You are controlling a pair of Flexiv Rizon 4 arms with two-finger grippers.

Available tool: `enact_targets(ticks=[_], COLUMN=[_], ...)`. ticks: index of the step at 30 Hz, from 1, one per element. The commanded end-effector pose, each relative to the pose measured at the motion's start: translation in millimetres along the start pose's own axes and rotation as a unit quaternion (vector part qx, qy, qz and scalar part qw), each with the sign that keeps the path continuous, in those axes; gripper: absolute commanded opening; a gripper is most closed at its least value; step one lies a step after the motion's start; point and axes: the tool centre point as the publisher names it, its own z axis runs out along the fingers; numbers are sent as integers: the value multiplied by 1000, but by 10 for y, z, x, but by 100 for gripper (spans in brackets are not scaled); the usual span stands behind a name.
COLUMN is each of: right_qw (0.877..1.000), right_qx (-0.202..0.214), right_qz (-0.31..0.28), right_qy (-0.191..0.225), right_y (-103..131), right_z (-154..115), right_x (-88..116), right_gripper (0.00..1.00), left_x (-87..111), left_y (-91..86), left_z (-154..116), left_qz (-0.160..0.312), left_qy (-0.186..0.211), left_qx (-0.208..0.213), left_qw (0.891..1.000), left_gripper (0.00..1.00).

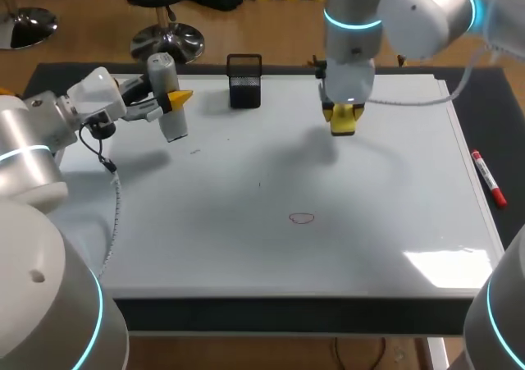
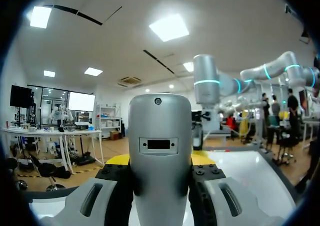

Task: Pick up the inspection probe, press it on each red-marked spot on the whiteboard one by one, put down the probe, pick up the eraser, and wipe off all the red marks.

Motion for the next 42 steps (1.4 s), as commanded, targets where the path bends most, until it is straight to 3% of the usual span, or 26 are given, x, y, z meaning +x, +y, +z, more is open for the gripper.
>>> enact_targets(ticks=[1, 4, 22, 31, 42], right_qw=[1000, 999, 991, 988, 985], right_qx=[-5, -10, -23, -31, -26], right_qz=[7, 32, 128, 152, 171], right_qy=[-1, -14, 9, 6, -4], right_y=[-139, -245, -757, -892, -967], right_z=[-47, -47, 80, 162, 160], right_x=[151, 290, 1117, 1311, 1396], right_gripper=[0, 0, 0, 0, 0], left_x=[3, 3, 3, 3, 3], left_y=[2, 2, 2, 2, 2], left_z=[12, 12, 12, 12, 12], left_qz=[1, 1, 1, 1, 1], left_qy=[-2, -2, -2, -2, -2], left_qx=[1, 1, 1, 1, 1], left_qw=[1000, 1000, 1000, 1000, 1000], left_gripper=[0, 0, 0, 0, 0])
